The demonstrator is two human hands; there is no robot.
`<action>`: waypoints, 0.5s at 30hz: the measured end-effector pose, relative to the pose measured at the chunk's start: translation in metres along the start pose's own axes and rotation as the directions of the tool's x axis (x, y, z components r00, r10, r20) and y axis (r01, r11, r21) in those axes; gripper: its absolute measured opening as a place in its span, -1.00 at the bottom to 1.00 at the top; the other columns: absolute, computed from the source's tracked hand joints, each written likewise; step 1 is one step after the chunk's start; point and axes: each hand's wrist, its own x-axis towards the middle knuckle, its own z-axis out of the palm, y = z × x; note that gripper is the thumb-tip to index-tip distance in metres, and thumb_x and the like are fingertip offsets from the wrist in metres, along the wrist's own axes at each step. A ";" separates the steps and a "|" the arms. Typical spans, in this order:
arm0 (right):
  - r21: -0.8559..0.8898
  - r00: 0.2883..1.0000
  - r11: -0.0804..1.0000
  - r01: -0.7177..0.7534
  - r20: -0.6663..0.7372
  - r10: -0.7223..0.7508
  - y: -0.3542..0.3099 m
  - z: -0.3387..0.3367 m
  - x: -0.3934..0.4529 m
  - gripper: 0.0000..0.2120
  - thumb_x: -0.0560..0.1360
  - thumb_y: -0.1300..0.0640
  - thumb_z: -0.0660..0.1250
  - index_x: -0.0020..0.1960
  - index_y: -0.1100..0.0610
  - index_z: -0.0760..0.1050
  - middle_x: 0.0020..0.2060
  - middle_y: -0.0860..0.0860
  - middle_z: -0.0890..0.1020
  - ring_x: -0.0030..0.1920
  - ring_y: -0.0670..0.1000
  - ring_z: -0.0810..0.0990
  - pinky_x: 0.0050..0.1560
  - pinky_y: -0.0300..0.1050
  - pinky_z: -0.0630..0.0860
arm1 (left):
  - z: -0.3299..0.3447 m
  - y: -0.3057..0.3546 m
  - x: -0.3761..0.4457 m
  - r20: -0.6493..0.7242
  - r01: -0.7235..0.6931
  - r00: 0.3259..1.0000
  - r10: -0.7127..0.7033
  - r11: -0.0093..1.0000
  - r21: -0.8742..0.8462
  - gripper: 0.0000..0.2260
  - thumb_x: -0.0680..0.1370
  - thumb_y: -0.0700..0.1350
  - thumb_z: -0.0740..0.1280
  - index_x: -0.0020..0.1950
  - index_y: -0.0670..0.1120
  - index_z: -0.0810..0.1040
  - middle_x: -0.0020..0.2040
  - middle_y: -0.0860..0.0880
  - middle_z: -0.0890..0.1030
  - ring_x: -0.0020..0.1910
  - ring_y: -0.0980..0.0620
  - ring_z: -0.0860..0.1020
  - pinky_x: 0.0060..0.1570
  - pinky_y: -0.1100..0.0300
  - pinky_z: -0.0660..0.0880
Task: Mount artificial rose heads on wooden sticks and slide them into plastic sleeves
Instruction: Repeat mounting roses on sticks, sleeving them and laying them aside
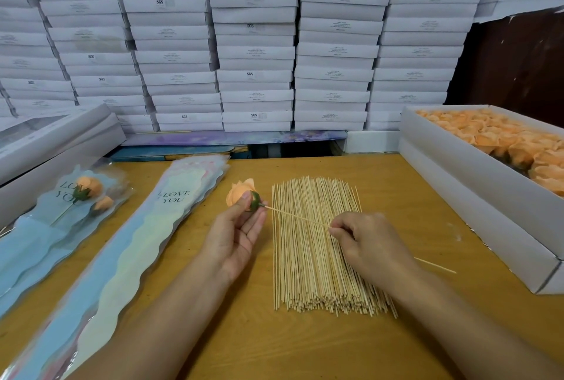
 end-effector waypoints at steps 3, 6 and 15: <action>-0.037 1.000 0.999 0.014 0.013 -0.014 -0.001 -0.001 0.000 -0.85 0.62 0.10 0.31 -0.01 0.07 0.65 -0.28 -0.13 0.62 -0.33 -0.19 0.54 -0.32 -0.39 0.42 | 0.000 0.000 -0.001 0.000 0.000 1.000 0.000 1.000 -0.003 -0.71 0.42 -0.21 0.43 0.13 -0.25 0.60 -0.01 -0.26 0.72 -0.14 -0.05 0.73 -0.20 0.17 0.68; -0.071 0.999 0.997 0.024 0.041 -0.021 -0.001 -0.001 0.001 -0.82 0.63 0.11 0.28 -0.04 0.10 0.65 -0.30 -0.08 0.63 -0.34 -0.15 0.55 -0.31 -0.27 0.51 | 0.001 0.000 -0.001 0.000 -0.001 1.000 0.001 1.000 -0.008 -0.72 0.42 -0.22 0.43 0.12 -0.25 0.60 -0.01 -0.26 0.72 -0.15 -0.05 0.73 -0.24 0.18 0.68; -0.015 1.000 1.000 0.001 -0.028 -0.002 -0.006 0.000 0.000 -0.86 0.60 0.10 0.35 0.05 0.06 0.68 -0.20 -0.16 0.66 -0.22 -0.26 0.56 -0.21 -0.44 0.44 | 0.002 0.001 -0.003 0.005 -0.039 0.999 0.039 0.999 -0.026 -0.70 0.41 -0.22 0.44 0.12 -0.26 0.59 -0.05 -0.25 0.72 -0.17 -0.03 0.73 -0.21 0.19 0.68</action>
